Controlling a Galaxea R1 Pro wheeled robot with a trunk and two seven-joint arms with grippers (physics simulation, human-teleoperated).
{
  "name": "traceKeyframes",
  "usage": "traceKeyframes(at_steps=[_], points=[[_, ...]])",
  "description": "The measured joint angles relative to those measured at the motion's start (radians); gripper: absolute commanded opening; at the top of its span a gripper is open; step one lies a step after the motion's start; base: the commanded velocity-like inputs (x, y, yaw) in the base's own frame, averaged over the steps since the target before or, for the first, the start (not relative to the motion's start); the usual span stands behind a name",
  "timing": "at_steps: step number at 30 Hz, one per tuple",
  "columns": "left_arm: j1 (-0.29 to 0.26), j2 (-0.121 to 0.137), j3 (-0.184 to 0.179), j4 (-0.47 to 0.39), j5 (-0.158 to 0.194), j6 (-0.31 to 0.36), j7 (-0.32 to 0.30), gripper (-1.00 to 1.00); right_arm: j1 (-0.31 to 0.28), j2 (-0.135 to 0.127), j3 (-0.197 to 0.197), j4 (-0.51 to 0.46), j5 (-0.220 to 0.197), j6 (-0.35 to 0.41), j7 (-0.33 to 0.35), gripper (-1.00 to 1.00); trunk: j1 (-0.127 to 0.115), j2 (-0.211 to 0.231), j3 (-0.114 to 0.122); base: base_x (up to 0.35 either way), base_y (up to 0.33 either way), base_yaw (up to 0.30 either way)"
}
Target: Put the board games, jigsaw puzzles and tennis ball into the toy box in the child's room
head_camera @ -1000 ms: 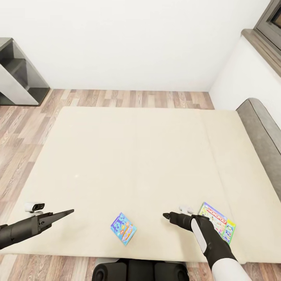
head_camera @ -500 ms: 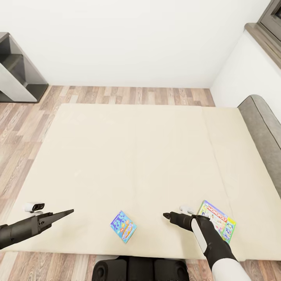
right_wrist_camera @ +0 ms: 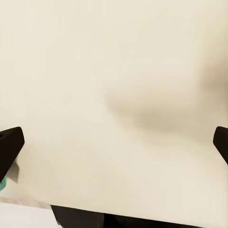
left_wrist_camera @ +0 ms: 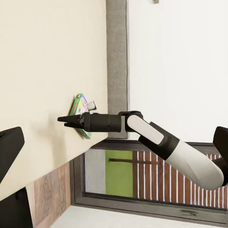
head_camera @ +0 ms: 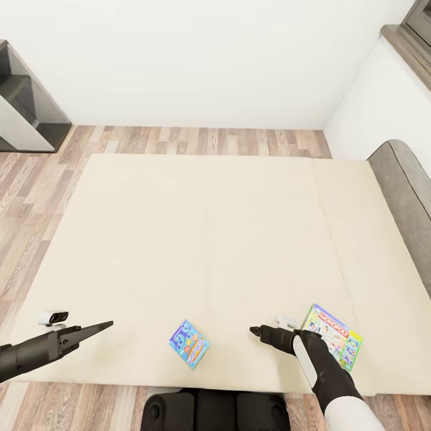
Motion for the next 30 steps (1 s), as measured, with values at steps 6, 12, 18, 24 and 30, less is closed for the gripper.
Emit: traceKeyframes(at_steps=[6, 12, 18, 24, 30], points=[[0.0, 0.0, 0.0, 0.0, 0.0, 0.0, 0.0, 1.0, 0.001, 0.0, 0.001, 0.0, 0.0, 0.0, 0.0, 1.0, 0.0, 0.0, -0.01, 0.0, 0.0, 0.0], [0.0, 0.0, 0.0, 0.0, 0.0, 0.0, 0.0, 1.0, 0.001, 0.0, 0.001, 0.0, 0.0, 0.0, 0.0, 1.0, 0.0, 0.0, -0.02, 0.0, 0.0, 0.0], [0.0, 0.0, 0.0, 0.0, 0.0, 0.0, 0.0, 1.0, 0.001, 0.0, 0.001, 0.0, 0.001, -0.004, 0.001, 1.0, 0.0, 0.0, -0.029, 0.0, 0.0, 0.0], [0.0, 0.0, 0.0, 0.0, 0.0, 0.0, 0.0, 1.0, 0.001, -0.001, 0.001, 0.0, 0.001, -0.026, 0.001, 1.0, 0.0, 0.0, -0.037, 0.0, 0.0, 0.0], [0.0, 0.0, 0.0, 0.0, 0.0, 0.0, 0.0, 1.0, 0.001, 0.0, 0.001, 0.0, 0.003, -0.037, 0.001, 1.0, 0.0, 0.0, -0.042, 0.0, 0.0, 0.0]])
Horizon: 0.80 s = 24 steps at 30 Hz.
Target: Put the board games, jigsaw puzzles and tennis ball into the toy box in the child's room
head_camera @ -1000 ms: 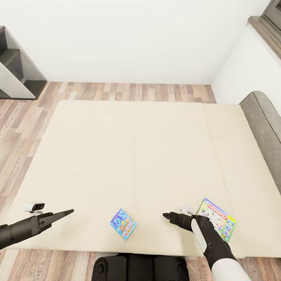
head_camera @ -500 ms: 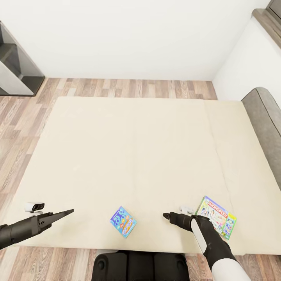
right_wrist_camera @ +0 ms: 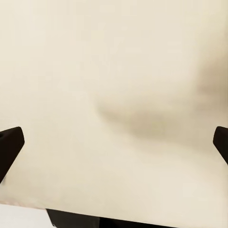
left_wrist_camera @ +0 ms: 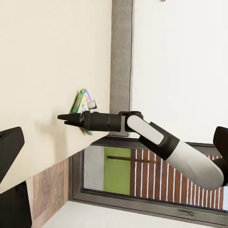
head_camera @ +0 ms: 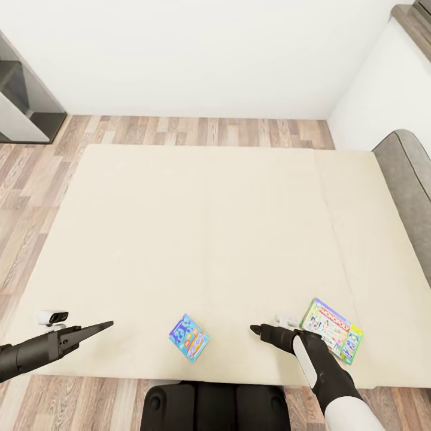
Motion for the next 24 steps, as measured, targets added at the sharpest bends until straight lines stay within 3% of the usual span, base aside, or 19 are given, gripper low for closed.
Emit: traceKeyframes(at_steps=[24], points=[[0.0, 0.0, 0.0, 0.0, 0.0, 0.0, 0.0, 1.0, 0.0, -0.001, 0.003, 0.0, 0.001, -0.003, 0.0, 1.0, 0.0, 0.0, -0.007, 0.0, 0.018, 0.0]])
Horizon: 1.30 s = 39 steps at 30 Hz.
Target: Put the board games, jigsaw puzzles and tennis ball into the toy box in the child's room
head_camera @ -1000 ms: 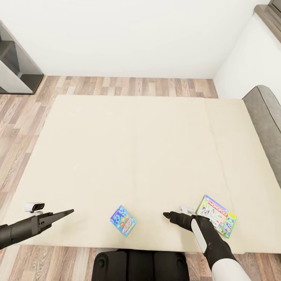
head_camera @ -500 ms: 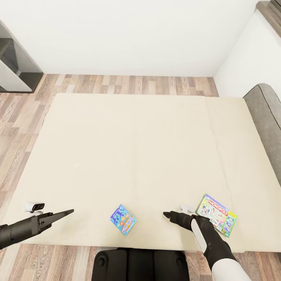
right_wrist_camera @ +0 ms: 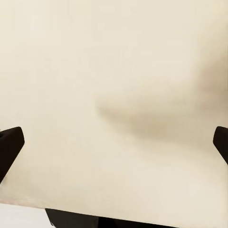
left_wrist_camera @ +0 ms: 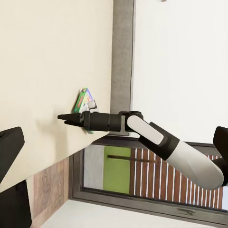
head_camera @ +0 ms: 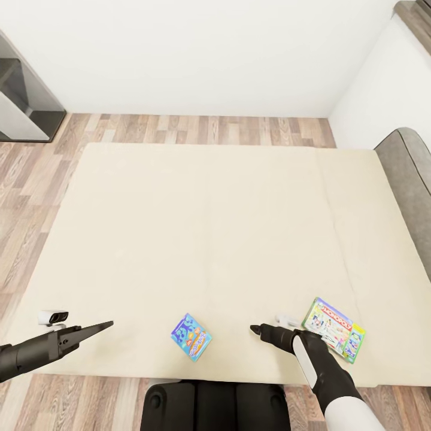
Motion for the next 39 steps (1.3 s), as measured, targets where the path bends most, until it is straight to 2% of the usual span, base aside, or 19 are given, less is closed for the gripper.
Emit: traceKeyframes(at_steps=[39], points=[[0.0, 0.0, 0.0, 0.0, 0.0, 0.0, 0.0, 1.0, 0.0, 0.0, 0.001, 0.0, 0.0, -0.001, 0.0, 1.0, 0.0, 0.0, 0.0, 0.0, 0.034, 0.0]])
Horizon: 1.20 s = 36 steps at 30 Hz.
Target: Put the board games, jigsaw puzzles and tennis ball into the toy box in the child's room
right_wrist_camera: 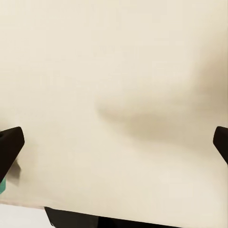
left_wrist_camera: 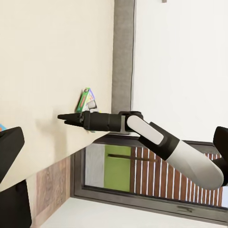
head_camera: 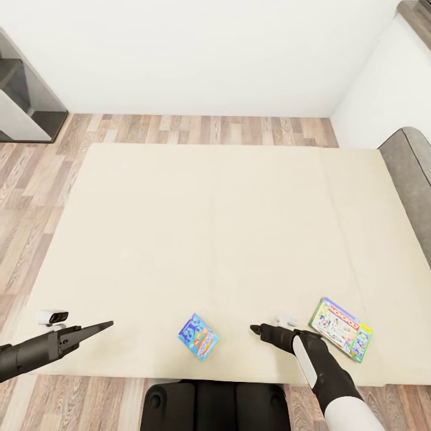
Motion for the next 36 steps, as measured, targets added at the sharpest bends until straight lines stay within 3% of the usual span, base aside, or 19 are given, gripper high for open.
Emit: traceKeyframes(at_steps=[36], points=[[0.0, 0.0, 0.0, 0.0, 0.0, 0.0, 0.0, 1.0, 0.0, 0.001, 0.004, 0.0, 0.0, 0.0, 0.0, 1.0, 0.0, 0.0, 0.0, 0.0, 0.05, 0.0]])
